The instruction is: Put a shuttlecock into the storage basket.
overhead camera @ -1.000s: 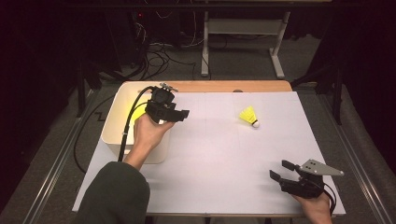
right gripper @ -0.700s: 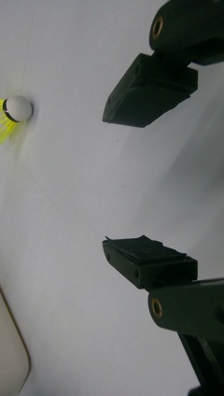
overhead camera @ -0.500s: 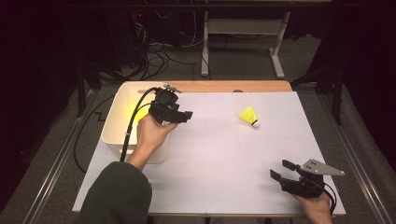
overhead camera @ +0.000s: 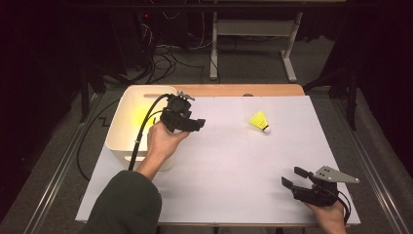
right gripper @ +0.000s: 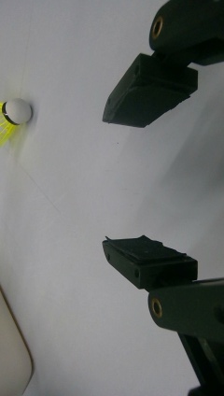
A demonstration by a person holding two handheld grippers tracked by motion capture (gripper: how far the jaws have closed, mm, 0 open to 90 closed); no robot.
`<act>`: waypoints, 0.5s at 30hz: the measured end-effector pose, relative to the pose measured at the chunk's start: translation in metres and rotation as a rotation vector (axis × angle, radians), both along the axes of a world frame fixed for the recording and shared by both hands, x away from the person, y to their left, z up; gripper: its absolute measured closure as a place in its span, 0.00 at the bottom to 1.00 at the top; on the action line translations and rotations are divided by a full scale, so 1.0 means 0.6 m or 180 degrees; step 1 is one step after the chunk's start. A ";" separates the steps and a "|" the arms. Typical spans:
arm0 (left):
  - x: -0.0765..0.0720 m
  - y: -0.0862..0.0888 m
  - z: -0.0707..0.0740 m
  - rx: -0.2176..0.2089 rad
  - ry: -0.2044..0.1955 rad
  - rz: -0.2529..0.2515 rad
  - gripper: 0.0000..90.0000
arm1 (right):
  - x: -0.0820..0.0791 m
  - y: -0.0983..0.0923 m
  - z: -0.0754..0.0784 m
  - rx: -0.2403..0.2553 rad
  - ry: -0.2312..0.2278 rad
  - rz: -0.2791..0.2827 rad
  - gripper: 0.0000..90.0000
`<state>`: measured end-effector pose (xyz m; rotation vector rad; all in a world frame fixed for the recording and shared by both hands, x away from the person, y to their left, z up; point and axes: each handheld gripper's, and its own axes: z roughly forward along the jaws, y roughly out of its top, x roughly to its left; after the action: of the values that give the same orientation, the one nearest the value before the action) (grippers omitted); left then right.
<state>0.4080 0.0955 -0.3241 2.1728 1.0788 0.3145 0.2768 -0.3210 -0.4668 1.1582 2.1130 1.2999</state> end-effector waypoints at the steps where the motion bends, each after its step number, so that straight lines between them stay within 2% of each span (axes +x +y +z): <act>1: 0.000 -0.001 -0.001 -0.0004 0.0000 -0.0001 0.46 | 0.000 0.000 0.000 -0.0001 -0.0002 -0.0001 0.38; 15: -0.014 -0.018 -0.010 -0.0062 -0.0046 -0.0084 0.46 | -0.001 -0.001 0.000 0.0006 -0.0017 0.0011 0.38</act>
<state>0.3998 0.0847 -0.3301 2.1626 1.0402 0.3061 0.2762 -0.3217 -0.4668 1.1512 2.1115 1.3054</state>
